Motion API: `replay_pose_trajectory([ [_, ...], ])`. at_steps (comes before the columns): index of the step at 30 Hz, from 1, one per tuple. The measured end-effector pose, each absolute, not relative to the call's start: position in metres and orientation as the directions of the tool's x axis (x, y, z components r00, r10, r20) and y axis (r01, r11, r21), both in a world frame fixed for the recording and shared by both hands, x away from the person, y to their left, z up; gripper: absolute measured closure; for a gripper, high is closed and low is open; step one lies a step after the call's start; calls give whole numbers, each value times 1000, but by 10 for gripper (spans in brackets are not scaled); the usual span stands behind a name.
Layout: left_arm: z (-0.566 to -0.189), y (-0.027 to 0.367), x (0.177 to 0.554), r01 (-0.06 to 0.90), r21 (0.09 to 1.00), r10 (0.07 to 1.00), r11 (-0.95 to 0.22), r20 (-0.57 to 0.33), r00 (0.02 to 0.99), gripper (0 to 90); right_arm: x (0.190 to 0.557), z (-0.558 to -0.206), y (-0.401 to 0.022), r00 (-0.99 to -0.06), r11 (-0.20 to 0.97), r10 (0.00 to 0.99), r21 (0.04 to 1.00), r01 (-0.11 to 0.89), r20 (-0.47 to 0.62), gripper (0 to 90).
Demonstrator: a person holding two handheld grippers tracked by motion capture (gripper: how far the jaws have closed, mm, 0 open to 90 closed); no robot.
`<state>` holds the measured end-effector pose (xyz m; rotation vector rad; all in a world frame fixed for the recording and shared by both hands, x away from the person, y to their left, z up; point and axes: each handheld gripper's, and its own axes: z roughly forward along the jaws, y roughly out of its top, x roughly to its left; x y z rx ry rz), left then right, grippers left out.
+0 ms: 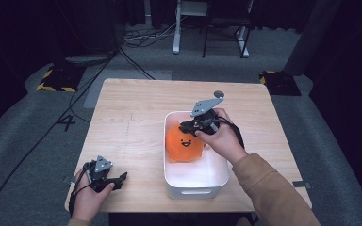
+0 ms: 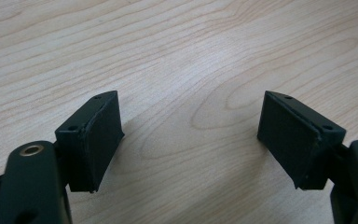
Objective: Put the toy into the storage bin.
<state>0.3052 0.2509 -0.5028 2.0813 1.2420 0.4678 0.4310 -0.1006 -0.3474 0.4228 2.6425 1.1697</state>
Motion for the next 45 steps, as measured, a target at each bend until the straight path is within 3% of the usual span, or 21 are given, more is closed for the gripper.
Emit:
replay_pose_trajectory([
  [22,-503,251,305,638,696,874,-330,-29,485,221,429,-360,-93,-937,701,338,688,188,-89,775],
  [45,-503,251,305,638,696,874,-330,-29,485,221,424,-357,-98,-924,674,370,712,197,-94,538],
])
